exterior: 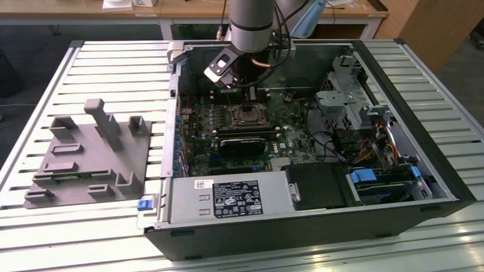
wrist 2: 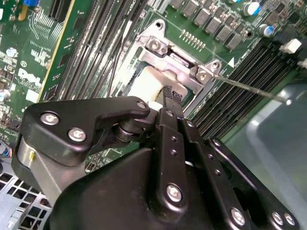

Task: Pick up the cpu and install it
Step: 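Close the cpu cover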

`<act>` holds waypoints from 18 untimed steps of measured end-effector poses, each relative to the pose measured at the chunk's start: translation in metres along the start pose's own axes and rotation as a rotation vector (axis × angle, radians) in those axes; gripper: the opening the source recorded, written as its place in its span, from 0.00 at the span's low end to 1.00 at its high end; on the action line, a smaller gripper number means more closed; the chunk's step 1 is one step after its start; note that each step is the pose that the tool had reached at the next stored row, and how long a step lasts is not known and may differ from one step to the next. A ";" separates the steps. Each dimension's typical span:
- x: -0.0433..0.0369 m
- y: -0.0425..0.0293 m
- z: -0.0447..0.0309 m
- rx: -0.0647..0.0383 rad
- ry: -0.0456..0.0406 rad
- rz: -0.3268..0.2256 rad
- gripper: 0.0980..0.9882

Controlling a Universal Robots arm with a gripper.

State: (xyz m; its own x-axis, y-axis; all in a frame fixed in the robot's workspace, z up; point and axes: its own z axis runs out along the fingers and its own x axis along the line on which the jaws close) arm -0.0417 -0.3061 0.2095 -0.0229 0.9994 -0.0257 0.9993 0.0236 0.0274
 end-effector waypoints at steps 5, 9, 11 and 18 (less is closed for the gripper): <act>0.0001 -0.0041 0.0014 0.000 0.0000 0.000 0.01; 0.0002 -0.0076 0.0025 0.000 0.0000 0.000 0.01; 0.0003 -0.0094 0.0031 0.000 0.0000 0.000 0.01; 0.0005 -0.0139 0.0061 0.000 0.0001 0.000 0.01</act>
State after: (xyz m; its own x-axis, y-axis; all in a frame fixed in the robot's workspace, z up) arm -0.0555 -0.3061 0.2030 -0.0228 0.9994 -0.0256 0.9993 0.0235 0.0274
